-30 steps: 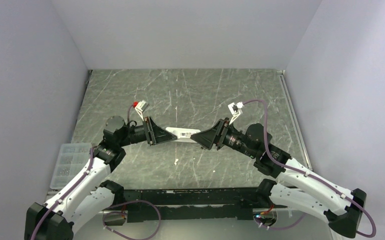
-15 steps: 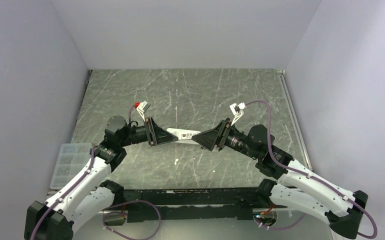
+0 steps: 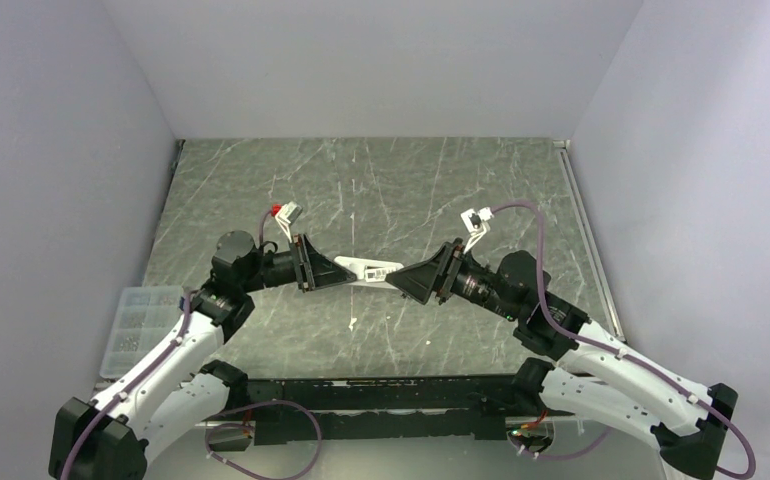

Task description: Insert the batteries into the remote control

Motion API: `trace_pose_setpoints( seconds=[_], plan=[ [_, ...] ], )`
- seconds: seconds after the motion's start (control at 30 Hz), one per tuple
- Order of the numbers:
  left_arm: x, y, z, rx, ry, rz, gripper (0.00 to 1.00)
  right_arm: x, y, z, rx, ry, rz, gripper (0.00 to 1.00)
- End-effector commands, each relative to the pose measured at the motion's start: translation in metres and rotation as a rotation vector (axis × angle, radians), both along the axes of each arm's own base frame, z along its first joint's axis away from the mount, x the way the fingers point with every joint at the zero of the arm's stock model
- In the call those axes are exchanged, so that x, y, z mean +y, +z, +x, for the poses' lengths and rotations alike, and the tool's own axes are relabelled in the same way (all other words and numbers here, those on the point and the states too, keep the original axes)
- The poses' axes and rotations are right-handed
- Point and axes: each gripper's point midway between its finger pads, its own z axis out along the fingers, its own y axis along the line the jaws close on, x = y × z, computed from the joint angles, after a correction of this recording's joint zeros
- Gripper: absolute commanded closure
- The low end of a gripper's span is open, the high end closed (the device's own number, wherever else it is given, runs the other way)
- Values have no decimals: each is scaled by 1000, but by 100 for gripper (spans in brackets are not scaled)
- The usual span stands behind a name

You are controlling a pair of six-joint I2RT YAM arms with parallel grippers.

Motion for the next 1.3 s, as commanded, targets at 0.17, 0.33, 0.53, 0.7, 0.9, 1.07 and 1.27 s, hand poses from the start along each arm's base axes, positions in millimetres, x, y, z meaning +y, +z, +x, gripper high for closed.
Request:
trace_pose_setpoints(
  seconds=[0.17, 0.33, 0.53, 0.7, 0.9, 1.07, 1.27],
  plan=[
    [-3, 27, -3, -91, -33, -50, 100, -3, -5, 3, -9, -27, -5, 30],
    [-3, 26, -2, -85, -33, -51, 100, -4, -8, 6, -2, -46, -16, 30],
    [-3, 23, -1, -75, -24, -42, 100, -6, -17, 9, 20, -68, -40, 30],
    [-2, 20, 0, -57, -15, -32, 100, -8, -23, 11, 32, -83, -56, 30],
    [-4, 15, 2, -39, -20, -27, 100, -11, -25, 13, 33, -102, -69, 30],
    [-4, 13, 3, -34, -15, -16, 100, -15, -29, 16, 35, -126, -96, 30],
    [-3, 7, 6, -27, -3, 10, 100, -17, -37, 15, 43, -124, -124, 30]
  ],
)
